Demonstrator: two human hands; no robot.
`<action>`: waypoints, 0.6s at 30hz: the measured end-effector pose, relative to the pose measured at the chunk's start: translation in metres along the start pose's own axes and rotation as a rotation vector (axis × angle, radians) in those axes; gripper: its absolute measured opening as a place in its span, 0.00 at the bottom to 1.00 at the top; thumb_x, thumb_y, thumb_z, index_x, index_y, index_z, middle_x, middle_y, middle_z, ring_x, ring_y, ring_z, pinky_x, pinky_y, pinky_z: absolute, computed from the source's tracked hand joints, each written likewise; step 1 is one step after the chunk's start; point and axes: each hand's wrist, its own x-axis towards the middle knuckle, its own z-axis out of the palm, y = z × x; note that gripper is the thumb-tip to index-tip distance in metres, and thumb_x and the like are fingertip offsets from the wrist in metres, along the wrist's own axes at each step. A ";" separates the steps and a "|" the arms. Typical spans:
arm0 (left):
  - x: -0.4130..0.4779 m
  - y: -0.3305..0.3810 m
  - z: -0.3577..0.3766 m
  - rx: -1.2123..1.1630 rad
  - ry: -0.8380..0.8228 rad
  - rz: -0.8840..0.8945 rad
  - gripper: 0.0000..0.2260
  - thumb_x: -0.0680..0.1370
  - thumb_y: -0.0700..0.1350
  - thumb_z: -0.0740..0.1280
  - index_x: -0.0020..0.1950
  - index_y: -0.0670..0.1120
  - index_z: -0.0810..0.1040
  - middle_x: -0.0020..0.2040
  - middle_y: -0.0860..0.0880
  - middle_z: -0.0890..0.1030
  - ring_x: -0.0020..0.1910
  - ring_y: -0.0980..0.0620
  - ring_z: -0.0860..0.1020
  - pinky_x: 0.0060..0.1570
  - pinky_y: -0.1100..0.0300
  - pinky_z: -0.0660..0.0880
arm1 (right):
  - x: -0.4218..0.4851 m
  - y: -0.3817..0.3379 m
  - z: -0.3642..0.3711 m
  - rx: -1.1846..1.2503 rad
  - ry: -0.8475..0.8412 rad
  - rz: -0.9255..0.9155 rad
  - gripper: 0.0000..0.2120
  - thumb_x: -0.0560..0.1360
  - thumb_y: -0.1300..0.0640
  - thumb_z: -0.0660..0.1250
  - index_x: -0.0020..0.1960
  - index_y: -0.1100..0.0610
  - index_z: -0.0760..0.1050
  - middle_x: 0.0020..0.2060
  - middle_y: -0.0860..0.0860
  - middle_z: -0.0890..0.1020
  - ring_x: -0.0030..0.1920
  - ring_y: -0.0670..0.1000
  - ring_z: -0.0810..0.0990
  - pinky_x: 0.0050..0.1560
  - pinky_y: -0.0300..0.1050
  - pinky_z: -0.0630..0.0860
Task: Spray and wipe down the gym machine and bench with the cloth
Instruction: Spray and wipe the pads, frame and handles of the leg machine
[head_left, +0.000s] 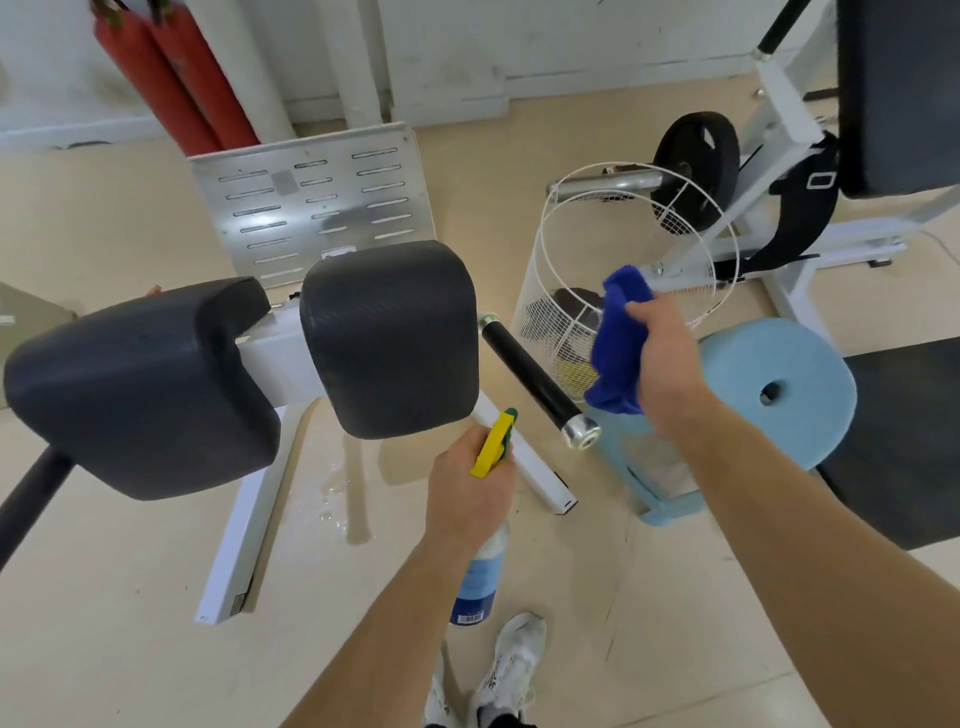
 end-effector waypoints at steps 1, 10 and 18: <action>0.000 -0.001 0.001 -0.007 0.002 0.012 0.08 0.80 0.48 0.67 0.41 0.49 0.77 0.30 0.51 0.74 0.31 0.50 0.72 0.38 0.42 0.79 | -0.002 0.007 0.008 -0.073 -0.055 -0.034 0.18 0.78 0.54 0.62 0.67 0.48 0.69 0.53 0.51 0.77 0.46 0.53 0.77 0.42 0.47 0.75; 0.004 -0.017 -0.001 -0.041 0.049 0.051 0.10 0.77 0.51 0.64 0.45 0.45 0.78 0.38 0.42 0.79 0.40 0.37 0.78 0.39 0.38 0.81 | -0.001 0.061 0.009 -1.292 -0.383 -0.441 0.25 0.81 0.51 0.61 0.76 0.46 0.58 0.70 0.49 0.70 0.57 0.54 0.77 0.55 0.54 0.77; 0.012 -0.018 -0.004 -0.073 0.064 0.061 0.05 0.77 0.48 0.64 0.44 0.49 0.78 0.35 0.44 0.78 0.37 0.39 0.77 0.37 0.39 0.80 | 0.038 0.048 0.040 -1.423 -0.485 -0.530 0.33 0.81 0.54 0.64 0.81 0.47 0.52 0.77 0.50 0.64 0.66 0.55 0.75 0.63 0.51 0.72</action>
